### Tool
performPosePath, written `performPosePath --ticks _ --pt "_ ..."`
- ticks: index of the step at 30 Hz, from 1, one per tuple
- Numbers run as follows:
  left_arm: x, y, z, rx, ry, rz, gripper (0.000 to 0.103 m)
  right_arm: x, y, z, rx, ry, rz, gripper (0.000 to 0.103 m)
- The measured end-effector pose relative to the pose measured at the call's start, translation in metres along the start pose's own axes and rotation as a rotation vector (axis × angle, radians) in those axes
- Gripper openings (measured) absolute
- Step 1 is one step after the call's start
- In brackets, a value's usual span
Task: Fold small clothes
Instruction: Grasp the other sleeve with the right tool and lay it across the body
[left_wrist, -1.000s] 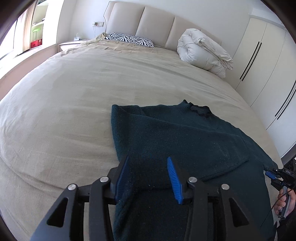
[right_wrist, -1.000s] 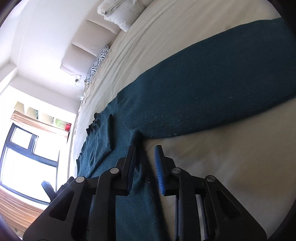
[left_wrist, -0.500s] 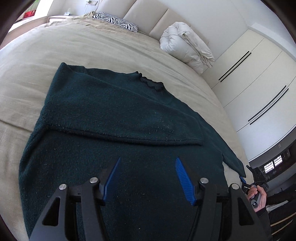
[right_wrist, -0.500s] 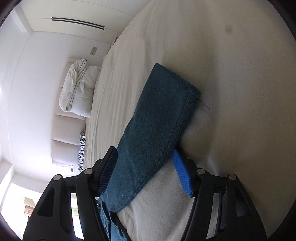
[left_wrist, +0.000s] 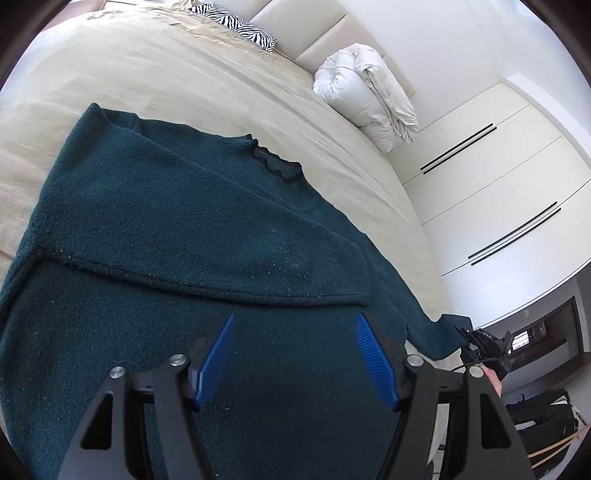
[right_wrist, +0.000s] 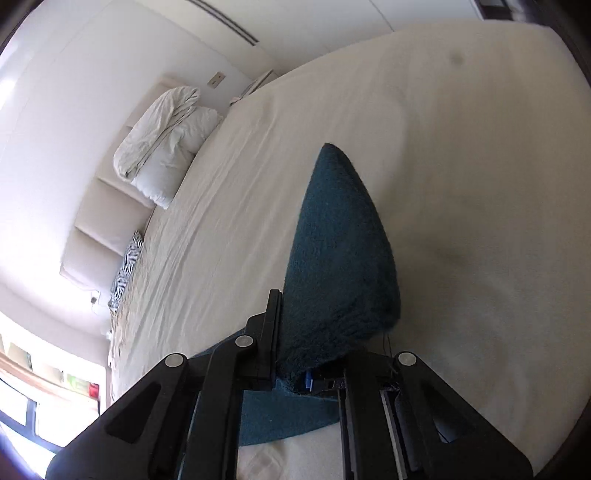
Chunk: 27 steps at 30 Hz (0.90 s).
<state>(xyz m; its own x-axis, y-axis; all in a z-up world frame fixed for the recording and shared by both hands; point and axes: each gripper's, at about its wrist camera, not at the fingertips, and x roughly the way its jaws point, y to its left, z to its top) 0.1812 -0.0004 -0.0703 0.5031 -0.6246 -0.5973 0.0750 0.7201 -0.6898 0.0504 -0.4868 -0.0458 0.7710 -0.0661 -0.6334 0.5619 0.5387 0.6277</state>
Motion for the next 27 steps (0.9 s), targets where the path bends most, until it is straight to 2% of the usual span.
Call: performPosePath --ticks 2,5,9,12,16,19,22,23,25,27 --pt "0.005 -0.010 0.006 -0.014 0.000 -0.048 0.073 0.000 0.071 -0.029 -0.257 0.017 -0.004 0.007" --pt "0.014 -0.024 0.014 -0.046 0.011 -0.133 0.075 0.008 0.170 -0.104 -0.657 0.027 -0.025 0.007" --pt "0.024 -0.037 0.024 -0.077 0.036 -0.219 0.081 0.028 0.237 -0.205 -0.956 0.050 -0.053 0.007" --pt "0.035 -0.041 0.032 -0.098 0.075 -0.260 0.083 0.038 0.262 -0.263 -1.101 0.038 -0.094 0.007" --pt "0.052 -0.037 0.044 -0.169 0.129 -0.324 0.090 0.030 0.271 -0.315 -1.268 -0.023 -0.155 0.007" --pt "0.067 -0.042 0.053 -0.148 0.195 -0.298 0.091 0.031 0.279 -0.346 -1.371 -0.063 -0.180 0.007" --pt "0.080 -0.040 0.058 -0.145 0.241 -0.273 0.091 0.038 0.284 -0.353 -1.412 -0.098 -0.193 0.007" --pt "0.084 -0.039 0.060 -0.154 0.252 -0.273 0.089 0.040 0.287 -0.356 -1.420 -0.106 -0.192 0.007" --pt "0.090 -0.037 0.063 -0.149 0.270 -0.272 0.070 0.032 0.283 -0.357 -1.436 -0.111 -0.191 0.007" --pt "0.098 -0.035 0.064 -0.150 0.306 -0.252 0.043 0.019 0.272 -0.361 -1.439 -0.107 -0.187 0.007"
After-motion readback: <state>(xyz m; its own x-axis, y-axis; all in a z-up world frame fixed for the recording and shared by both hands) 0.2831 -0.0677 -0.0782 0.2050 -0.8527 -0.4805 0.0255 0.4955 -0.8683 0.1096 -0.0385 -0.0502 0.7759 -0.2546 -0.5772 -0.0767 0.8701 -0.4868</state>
